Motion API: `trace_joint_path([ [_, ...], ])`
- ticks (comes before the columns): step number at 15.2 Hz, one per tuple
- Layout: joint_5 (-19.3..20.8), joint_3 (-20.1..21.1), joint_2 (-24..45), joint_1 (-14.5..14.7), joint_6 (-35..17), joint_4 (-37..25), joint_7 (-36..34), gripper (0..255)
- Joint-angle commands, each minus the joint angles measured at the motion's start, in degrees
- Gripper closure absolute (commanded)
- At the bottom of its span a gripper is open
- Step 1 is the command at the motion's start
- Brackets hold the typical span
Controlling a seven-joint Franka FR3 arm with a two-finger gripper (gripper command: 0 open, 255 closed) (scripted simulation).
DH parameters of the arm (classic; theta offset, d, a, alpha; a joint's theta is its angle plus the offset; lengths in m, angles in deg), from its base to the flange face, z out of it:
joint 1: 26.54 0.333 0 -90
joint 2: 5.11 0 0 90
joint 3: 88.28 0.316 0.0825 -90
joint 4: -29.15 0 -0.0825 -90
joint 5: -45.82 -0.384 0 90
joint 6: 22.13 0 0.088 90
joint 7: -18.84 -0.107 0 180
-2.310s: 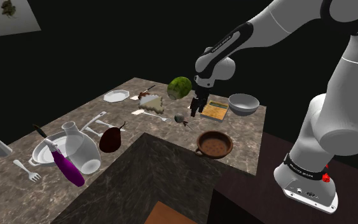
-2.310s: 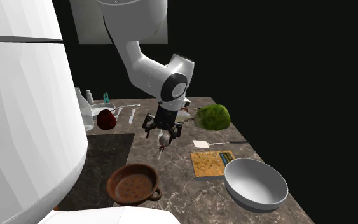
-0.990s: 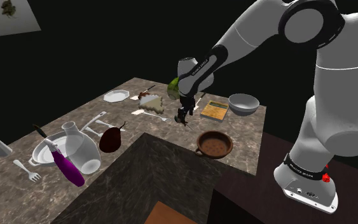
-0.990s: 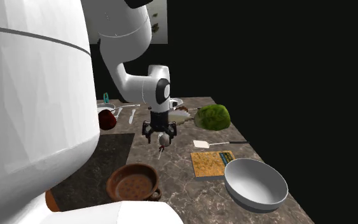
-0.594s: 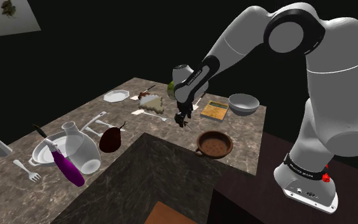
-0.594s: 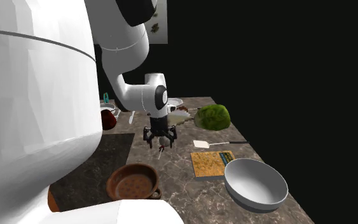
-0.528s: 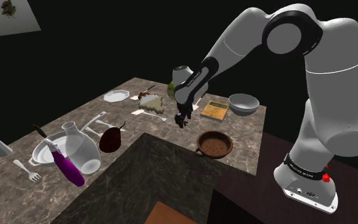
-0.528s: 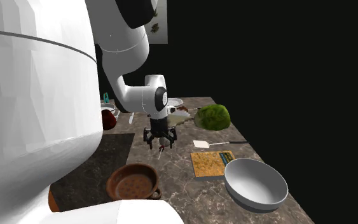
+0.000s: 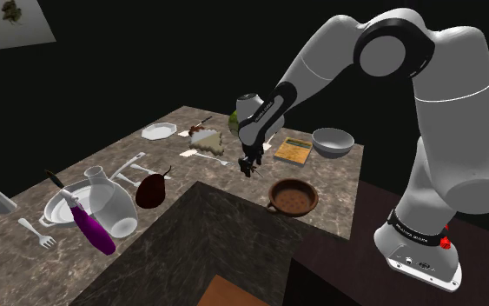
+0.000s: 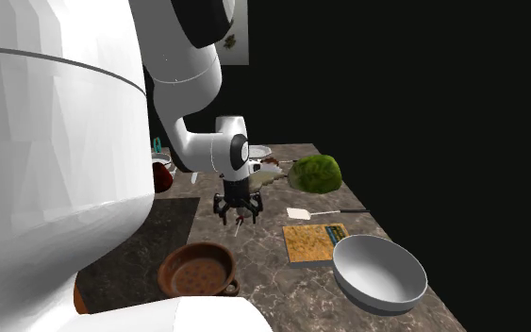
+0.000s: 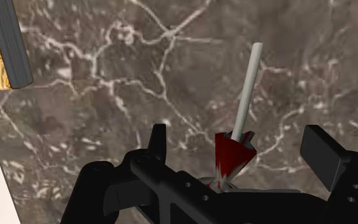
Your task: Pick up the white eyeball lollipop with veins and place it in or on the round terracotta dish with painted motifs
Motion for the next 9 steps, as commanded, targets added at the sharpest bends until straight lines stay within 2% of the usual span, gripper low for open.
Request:
trace_joint_path([
  [1,0.0,0.0,0.0,0.0,0.0,0.0,0.0,0],
  [2,0.0,0.0,0.0,0.0,0.0,0.0,0.0,255],
  [9,-0.1,0.1,0.4,-0.2,-0.3,-0.1,0.2,255],
])
